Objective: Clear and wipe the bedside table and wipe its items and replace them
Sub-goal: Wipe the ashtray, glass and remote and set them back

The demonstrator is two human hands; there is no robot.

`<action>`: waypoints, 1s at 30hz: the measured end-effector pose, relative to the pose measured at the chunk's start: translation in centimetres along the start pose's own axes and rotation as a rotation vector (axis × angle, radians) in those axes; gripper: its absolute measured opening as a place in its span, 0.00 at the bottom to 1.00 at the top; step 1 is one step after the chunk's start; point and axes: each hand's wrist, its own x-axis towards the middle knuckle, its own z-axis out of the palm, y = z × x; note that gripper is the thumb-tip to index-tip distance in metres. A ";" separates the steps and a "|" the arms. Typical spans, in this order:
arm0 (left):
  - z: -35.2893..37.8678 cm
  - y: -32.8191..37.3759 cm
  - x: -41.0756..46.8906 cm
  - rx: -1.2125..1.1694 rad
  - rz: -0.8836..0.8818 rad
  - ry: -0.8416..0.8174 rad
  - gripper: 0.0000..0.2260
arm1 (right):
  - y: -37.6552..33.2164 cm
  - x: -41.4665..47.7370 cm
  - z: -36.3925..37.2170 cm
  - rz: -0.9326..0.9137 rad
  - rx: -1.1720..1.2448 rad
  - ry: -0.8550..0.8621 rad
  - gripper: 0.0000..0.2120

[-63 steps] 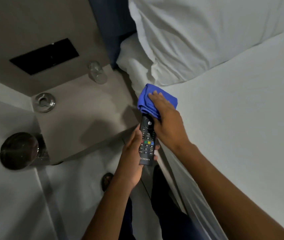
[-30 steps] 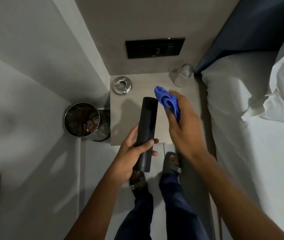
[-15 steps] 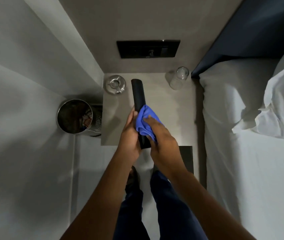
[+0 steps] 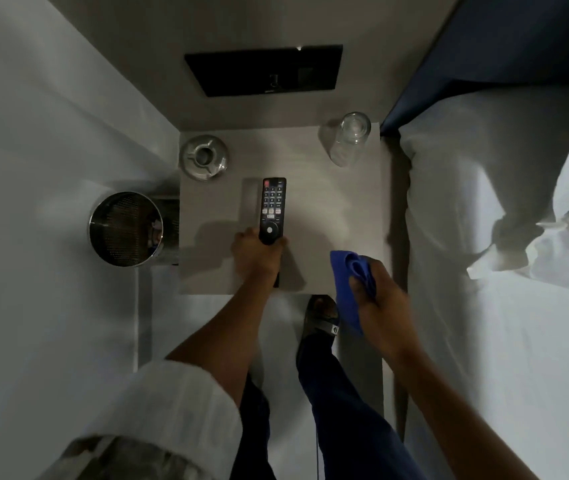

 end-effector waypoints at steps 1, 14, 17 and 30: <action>0.6 0.2 0.6 0.064 0.020 0.009 0.24 | 0.5 0.4 -0.2 0.010 0.018 0.006 0.09; 4.9 -0.2 2.3 0.068 -0.076 -0.002 0.34 | 2.1 -0.3 -2.4 0.031 0.014 0.120 0.05; 3.3 0.2 1.1 0.055 -0.036 0.028 0.38 | 1.2 -0.9 -2.6 0.047 0.067 0.100 0.06; -20.2 -9.7 -16.0 -1.051 -0.120 -0.613 0.22 | -12.5 -11.3 5.2 0.220 0.681 -0.116 0.13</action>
